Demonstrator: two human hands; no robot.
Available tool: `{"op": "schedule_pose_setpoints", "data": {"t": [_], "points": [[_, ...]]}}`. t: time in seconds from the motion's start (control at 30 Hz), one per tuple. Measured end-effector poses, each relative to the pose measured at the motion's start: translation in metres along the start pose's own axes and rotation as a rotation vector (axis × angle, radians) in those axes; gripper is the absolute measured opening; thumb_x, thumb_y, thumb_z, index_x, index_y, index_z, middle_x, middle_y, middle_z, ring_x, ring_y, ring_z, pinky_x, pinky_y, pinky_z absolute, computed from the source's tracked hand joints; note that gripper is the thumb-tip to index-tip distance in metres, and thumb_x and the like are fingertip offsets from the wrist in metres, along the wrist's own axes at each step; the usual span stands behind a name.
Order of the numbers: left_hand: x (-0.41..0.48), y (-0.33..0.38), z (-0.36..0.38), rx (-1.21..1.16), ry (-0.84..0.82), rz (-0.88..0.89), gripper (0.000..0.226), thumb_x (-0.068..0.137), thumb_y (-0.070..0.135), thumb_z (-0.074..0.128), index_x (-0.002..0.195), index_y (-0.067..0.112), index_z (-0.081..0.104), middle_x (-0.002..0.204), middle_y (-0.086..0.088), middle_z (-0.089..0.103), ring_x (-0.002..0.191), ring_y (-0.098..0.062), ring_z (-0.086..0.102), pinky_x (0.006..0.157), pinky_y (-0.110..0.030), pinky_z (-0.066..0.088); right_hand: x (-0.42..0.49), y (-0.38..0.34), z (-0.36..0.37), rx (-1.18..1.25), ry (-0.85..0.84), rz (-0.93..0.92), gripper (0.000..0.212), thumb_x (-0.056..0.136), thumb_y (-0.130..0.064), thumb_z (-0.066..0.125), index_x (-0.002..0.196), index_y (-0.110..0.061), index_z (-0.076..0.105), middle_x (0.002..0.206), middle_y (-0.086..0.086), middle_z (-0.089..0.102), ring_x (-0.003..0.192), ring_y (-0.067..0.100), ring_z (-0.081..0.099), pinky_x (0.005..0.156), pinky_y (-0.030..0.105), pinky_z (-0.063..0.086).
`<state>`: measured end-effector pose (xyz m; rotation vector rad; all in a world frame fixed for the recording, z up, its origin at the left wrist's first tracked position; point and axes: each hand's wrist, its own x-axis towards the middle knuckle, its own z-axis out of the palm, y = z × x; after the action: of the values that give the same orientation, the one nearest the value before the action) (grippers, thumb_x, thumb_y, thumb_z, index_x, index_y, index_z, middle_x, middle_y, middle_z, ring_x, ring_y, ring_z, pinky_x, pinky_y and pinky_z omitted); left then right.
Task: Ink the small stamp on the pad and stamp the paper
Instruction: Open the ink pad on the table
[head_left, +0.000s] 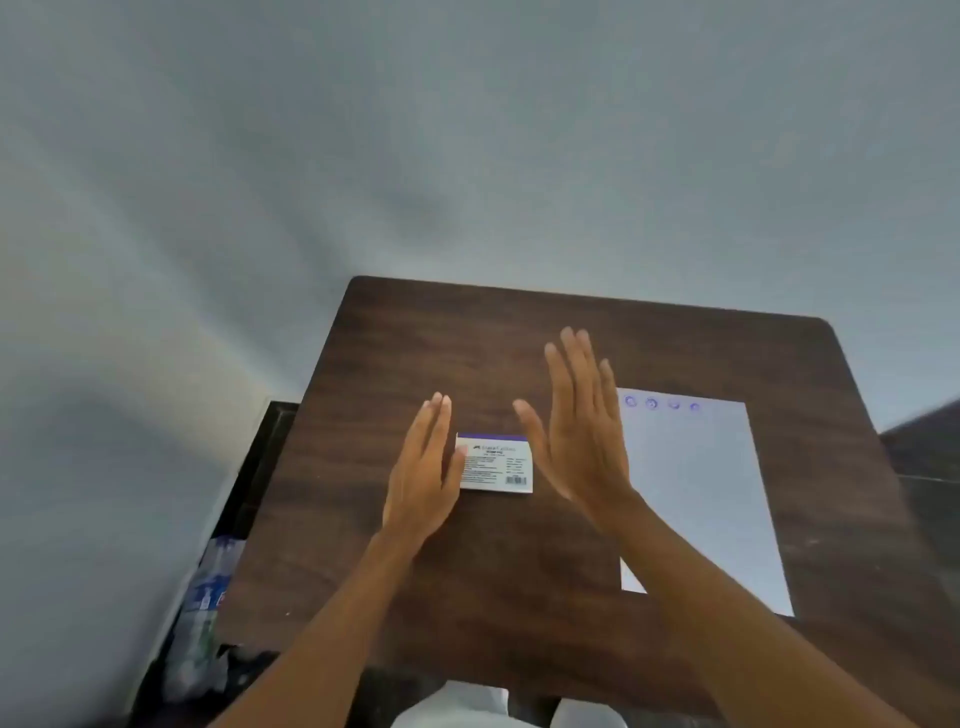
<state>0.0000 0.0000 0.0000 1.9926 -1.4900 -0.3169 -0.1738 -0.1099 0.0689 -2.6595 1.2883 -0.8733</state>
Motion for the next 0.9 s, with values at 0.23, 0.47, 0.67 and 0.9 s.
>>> {"op": "schedule_pose_setpoints", "data": {"t": [0.23, 0.47, 0.67, 0.9], "points": [[-0.019, -0.043, 0.024, -0.016, -0.217, -0.091, 0.084, 0.092, 0.042, 0.061, 0.156, 0.025, 0.009, 0.163, 0.010, 0.011, 0.148, 0.000, 0.001, 0.110, -0.026, 0.024, -0.062, 0.009, 0.059, 0.072, -0.428, 0.059, 0.074, 0.088, -0.045, 0.059, 0.147, -0.019, 0.023, 0.158, 0.005, 0.025, 0.146, 0.020, 0.020, 0.114, 0.044, 0.033], [0.006, -0.064, 0.036, 0.047, -0.347, 0.017, 0.094, 0.083, 0.047, 0.070, 0.155, 0.019, 0.016, 0.161, 0.006, 0.021, 0.149, -0.011, 0.011, 0.120, -0.035, 0.019, -0.065, 0.019, 0.091, 0.072, -0.661, 0.059, 0.083, 0.085, -0.047, 0.064, 0.149, -0.025, 0.016, 0.161, 0.001, 0.017, 0.147, 0.022, 0.016, 0.114, 0.041, 0.029], [0.017, -0.075, 0.037, -0.001, -0.357, 0.048, 0.097, 0.080, 0.051, 0.071, 0.155, 0.021, 0.017, 0.160, 0.007, 0.025, 0.148, -0.011, 0.013, 0.117, -0.031, 0.016, -0.056, 0.026, 0.101, 0.060, -0.749, 0.106, 0.084, 0.084, -0.046, 0.066, 0.150, -0.024, 0.020, 0.160, -0.002, 0.019, 0.147, 0.019, 0.015, 0.115, 0.043, 0.029], [0.019, -0.080, 0.039, -0.051, -0.365, 0.000, 0.098, 0.078, 0.056, 0.069, 0.155, 0.027, 0.016, 0.159, 0.015, 0.026, 0.147, -0.003, 0.011, 0.116, -0.035, 0.022, -0.047, 0.032, 0.093, 0.095, -0.822, 0.078, 0.071, 0.090, -0.049, 0.054, 0.149, -0.027, 0.020, 0.160, -0.005, 0.019, 0.147, 0.016, 0.015, 0.115, 0.039, 0.026]]}}
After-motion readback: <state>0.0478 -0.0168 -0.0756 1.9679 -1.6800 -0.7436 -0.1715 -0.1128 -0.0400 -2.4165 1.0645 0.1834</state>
